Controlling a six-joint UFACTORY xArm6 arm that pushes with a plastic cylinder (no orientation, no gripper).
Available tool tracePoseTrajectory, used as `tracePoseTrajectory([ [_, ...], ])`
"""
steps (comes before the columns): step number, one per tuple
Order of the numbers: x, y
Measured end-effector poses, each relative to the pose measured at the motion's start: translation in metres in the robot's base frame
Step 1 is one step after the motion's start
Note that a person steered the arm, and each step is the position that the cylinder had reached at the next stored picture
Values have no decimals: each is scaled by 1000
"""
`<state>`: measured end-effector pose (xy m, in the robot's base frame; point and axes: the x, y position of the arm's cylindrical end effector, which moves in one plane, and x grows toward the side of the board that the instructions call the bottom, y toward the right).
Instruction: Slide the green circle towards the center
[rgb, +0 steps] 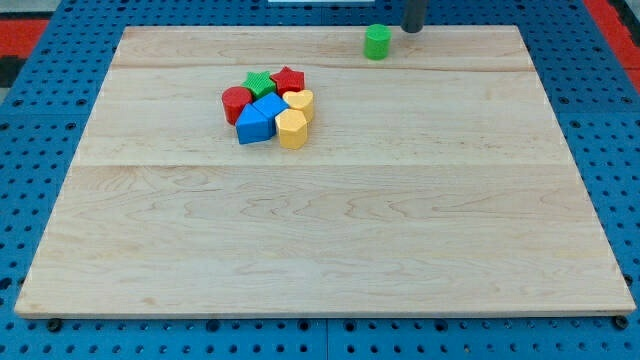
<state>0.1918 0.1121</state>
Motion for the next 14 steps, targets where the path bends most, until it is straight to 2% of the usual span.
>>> tracePoseTrajectory([
  [1, 0, -54],
  [2, 10, -72],
  [4, 39, -52],
  [5, 29, -52],
  [6, 8, -24],
  [7, 16, -4],
  [10, 49, -28],
  [13, 115, -47],
  [14, 123, -38],
])
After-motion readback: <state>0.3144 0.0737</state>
